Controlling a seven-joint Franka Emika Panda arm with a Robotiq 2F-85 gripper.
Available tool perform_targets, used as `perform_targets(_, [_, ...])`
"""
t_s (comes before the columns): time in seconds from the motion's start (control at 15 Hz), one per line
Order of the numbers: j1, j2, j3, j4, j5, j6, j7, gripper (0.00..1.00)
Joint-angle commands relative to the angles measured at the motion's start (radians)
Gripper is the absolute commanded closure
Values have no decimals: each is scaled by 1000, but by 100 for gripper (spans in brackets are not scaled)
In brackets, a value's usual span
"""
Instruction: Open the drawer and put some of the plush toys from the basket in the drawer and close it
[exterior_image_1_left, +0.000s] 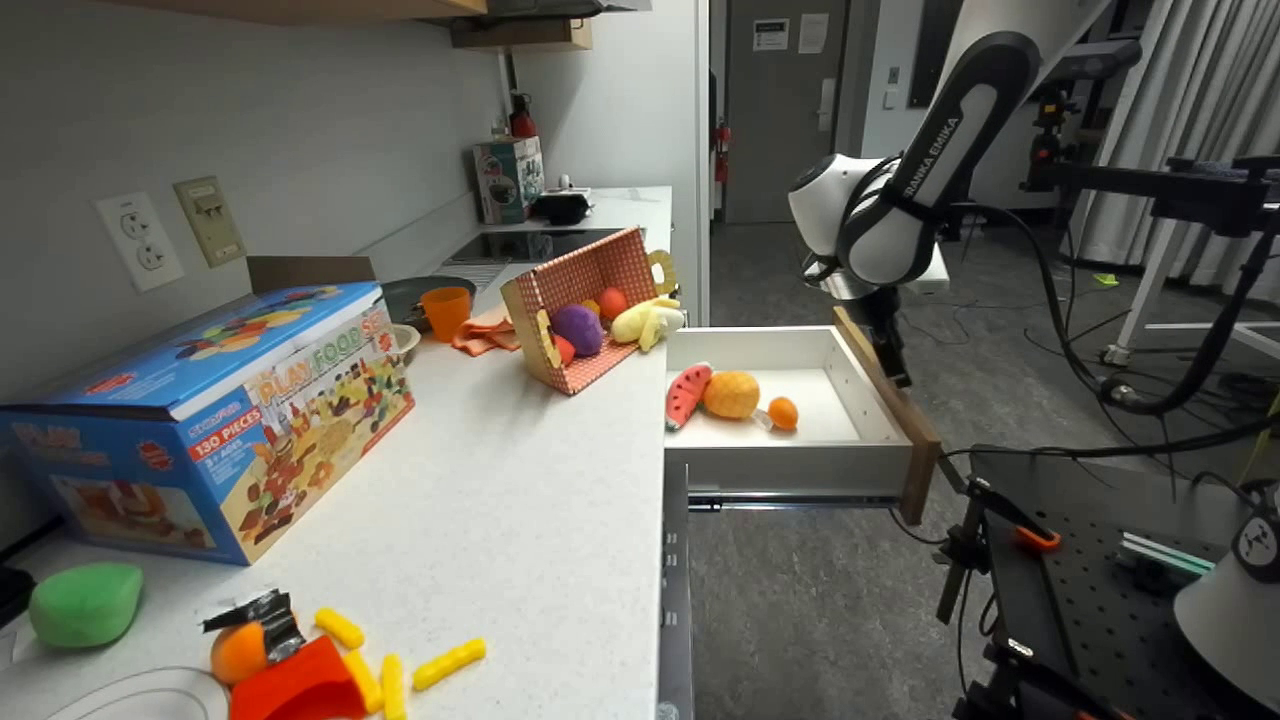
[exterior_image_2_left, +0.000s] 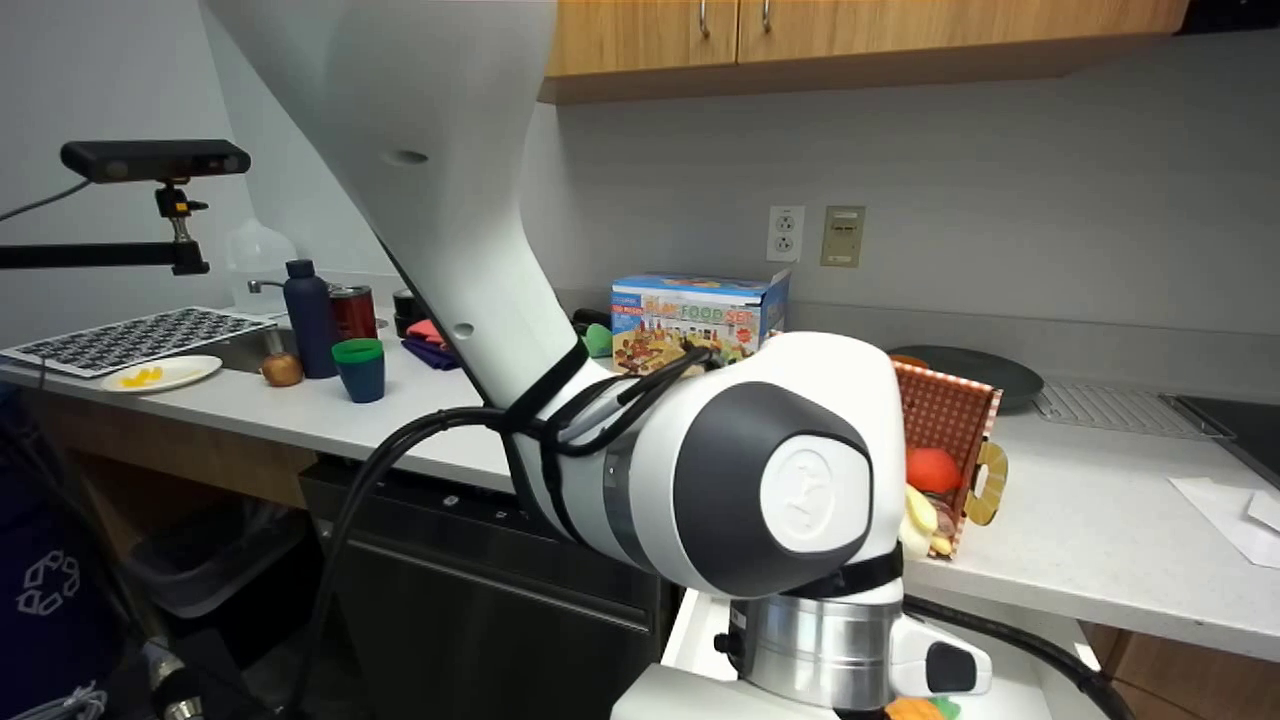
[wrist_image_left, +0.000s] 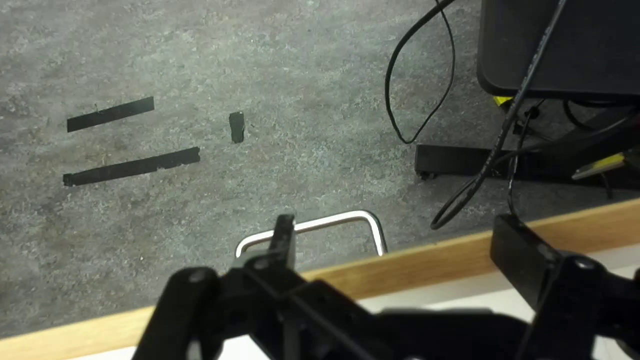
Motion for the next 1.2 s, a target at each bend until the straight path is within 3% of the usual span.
perform_targets(0.0, [-49,49,10,36,-3,-58,-45,0])
perform_targets(0.53, [-172,259,129,255,190,-113,-277,0])
perform_targets(0.8, [-213,277,185,318,280,-97,-392,0])
perform_targets(1.13, [-203,251,233,344,352,-53,-460,0])
